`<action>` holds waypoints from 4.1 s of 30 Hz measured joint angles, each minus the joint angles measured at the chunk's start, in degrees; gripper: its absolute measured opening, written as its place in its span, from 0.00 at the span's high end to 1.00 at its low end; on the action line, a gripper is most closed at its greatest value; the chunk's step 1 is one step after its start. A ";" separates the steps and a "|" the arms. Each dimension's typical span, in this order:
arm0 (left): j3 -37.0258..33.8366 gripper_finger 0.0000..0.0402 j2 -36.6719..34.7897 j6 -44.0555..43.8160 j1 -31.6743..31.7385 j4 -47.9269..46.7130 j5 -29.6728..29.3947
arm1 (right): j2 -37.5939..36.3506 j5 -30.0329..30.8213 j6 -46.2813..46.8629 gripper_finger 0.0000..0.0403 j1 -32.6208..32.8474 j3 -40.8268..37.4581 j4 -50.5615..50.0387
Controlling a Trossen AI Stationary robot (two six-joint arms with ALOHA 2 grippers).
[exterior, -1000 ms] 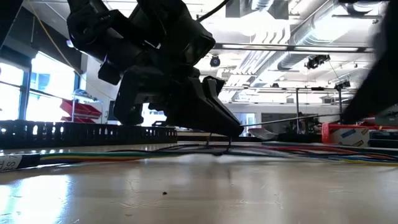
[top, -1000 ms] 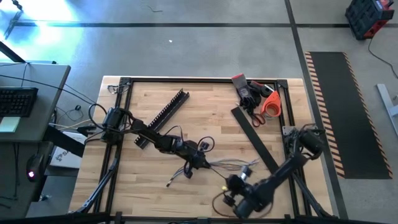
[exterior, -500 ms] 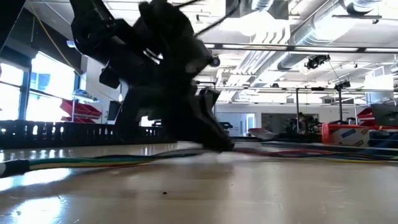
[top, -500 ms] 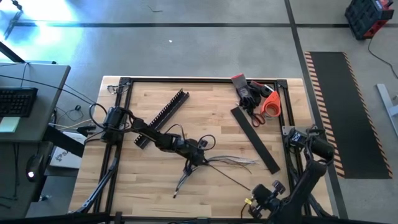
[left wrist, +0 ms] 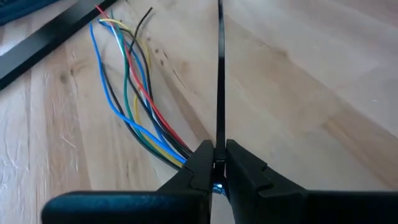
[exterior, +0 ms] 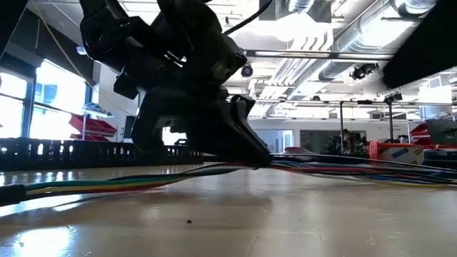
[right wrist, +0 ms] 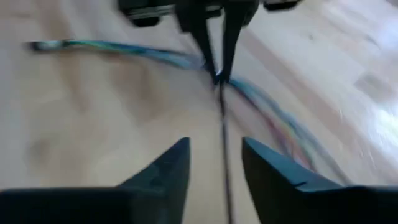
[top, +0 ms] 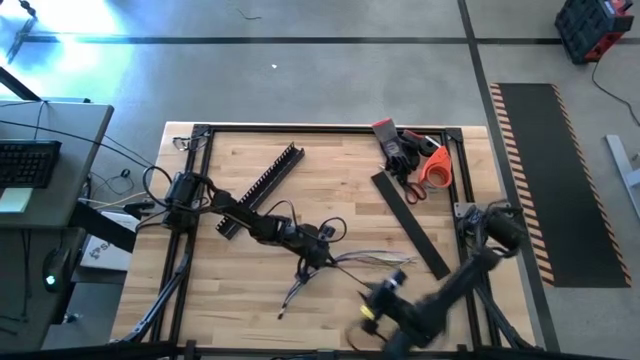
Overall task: Ziptie cables
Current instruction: Wrap the cables with a black zip tie, then move the black cable duct to the center of the table
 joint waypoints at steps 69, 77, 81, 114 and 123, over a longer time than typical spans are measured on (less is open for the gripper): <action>-4.94 0.54 -14.30 -9.68 -0.24 -7.65 -0.87 | -5.91 -20.48 -9.87 0.61 -4.19 -2.61 -2.90; -8.94 0.57 -27.05 -14.62 1.16 -21.71 -22.91 | -10.30 -17.26 -17.86 0.38 -2.74 -2.53 -2.55; -15.31 0.61 -32.52 -23.67 4.80 -23.10 -32.10 | -11.55 -10.65 -20.02 0.37 -1.66 -2.46 -2.22; -25.49 0.99 -30.01 -30.67 16.67 -16.76 -8.54 | -11.28 -18.32 -34.84 0.37 -9.21 -9.88 12.84; -25.51 0.93 -29.53 -32.48 8.16 -8.63 -10.31 | -11.19 -25.63 -53.38 0.37 -18.43 -19.01 26.41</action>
